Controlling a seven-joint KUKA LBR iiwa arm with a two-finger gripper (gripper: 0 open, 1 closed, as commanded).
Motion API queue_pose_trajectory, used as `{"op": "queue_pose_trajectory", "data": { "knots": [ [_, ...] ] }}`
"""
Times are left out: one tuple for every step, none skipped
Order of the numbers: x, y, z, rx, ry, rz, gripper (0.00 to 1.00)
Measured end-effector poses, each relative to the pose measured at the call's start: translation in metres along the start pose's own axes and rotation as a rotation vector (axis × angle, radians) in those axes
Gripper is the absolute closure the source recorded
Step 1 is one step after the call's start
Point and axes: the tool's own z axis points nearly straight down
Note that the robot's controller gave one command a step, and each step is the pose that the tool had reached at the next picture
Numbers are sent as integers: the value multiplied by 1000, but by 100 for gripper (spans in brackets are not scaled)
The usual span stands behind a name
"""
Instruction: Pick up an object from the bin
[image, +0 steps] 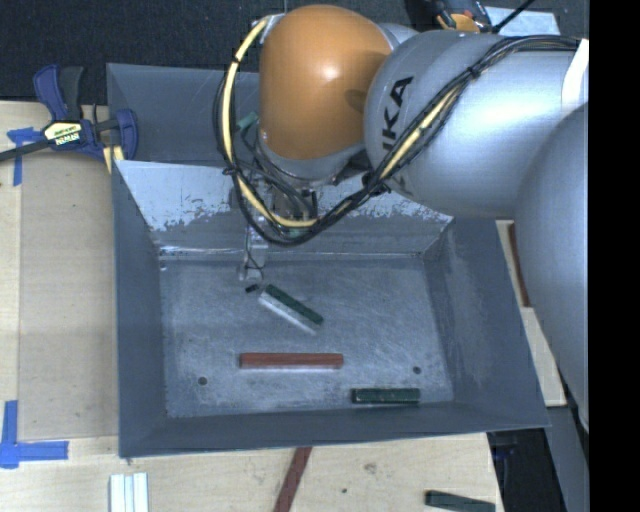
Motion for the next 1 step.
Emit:
{"op": "queue_pose_trajectory", "data": {
  "knots": [
    [-2, -1, -6, -1, -9, 3, 0]
  ]
}}
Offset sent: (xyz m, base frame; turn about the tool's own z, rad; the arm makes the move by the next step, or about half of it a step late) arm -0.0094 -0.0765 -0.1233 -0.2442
